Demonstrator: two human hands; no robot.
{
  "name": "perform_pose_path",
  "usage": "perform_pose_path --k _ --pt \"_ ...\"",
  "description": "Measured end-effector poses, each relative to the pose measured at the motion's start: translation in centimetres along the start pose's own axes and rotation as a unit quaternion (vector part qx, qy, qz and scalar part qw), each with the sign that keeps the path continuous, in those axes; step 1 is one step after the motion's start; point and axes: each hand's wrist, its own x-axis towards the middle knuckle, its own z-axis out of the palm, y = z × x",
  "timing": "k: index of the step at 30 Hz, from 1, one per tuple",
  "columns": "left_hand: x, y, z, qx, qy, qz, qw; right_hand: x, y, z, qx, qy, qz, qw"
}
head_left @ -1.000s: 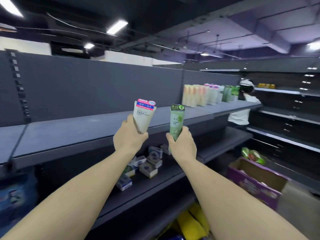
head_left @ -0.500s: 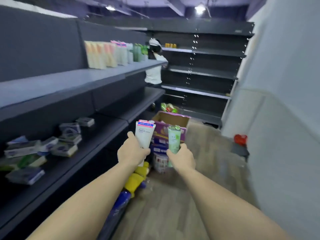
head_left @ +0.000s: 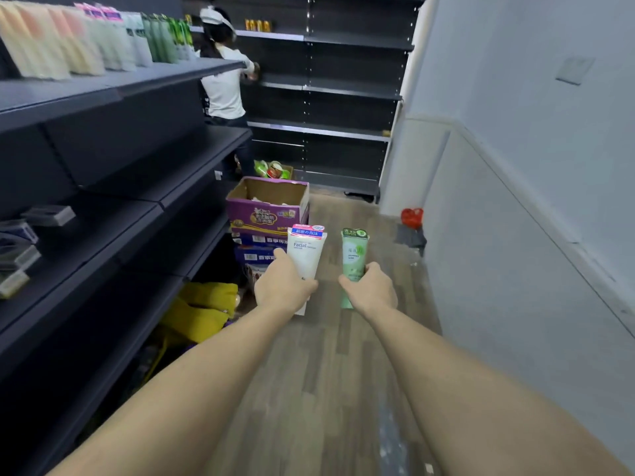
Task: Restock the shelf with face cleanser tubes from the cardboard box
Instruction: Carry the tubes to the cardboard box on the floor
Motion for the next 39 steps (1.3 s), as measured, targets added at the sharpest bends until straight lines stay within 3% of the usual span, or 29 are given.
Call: perform_pose_path --k 13,39 --pt "-0.1 4.7 7.3 0.024 -0.03 -0.044 0.998 4.5 7.9 -1.0 -0.009 -0.046 0.044 0.998" --pt "25.4 16.5 17.5 -0.004 -0.114 0.023 0.993 29.1 5.0 -1.7 -0.036 0.032 0.085 0.995"
